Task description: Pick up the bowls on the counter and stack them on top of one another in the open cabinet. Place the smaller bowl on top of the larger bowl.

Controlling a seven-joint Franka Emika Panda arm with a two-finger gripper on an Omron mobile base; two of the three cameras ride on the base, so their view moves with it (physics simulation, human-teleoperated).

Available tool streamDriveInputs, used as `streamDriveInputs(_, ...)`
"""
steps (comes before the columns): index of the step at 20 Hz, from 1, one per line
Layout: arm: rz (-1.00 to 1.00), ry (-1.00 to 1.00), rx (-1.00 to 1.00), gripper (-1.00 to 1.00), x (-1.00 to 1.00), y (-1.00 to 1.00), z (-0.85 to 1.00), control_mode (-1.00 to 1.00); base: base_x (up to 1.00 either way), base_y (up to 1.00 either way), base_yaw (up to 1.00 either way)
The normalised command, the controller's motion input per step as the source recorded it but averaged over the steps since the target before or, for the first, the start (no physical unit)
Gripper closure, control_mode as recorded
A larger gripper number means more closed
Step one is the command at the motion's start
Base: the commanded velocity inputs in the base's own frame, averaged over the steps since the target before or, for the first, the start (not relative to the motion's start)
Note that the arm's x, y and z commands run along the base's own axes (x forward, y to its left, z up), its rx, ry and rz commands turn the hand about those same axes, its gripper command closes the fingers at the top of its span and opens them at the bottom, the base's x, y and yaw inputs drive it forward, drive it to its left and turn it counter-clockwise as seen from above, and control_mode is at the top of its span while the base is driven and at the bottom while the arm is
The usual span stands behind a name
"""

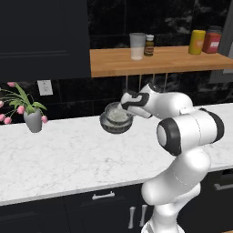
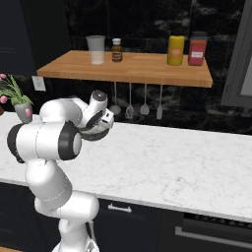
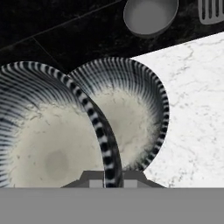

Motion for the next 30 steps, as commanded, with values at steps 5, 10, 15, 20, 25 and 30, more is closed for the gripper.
streamDriveInputs(5,0.0,0.0,-0.08,1.0,0.21,0.0,-0.29,-1.0,0.0,0.0,0.0)
streamDriveInputs(10,0.0,0.02,-0.13,1.0,0.18,0.0,-0.38,-1.0,0.0,0.0,0.0)
streamDriveInputs(15,0.0,0.0,-0.1,1.0,0.23,0.0,-0.16,-1.0,0.0,0.0,0.0)
streamDriveInputs(20,0.0,0.0,-0.01,1.0,0.03,0.0,0.08,-1.0,0.0,0.0,0.0)
streamDriveInputs(25,0.0,0.0,-0.02,1.0,0.07,0.03,0.09,-1.0,0.0,0.0,0.0)
streamDriveInputs(30,0.0,0.0,-0.11,1.0,0.0,0.0,-0.07,-1.0,0.0,0.0,0.0)
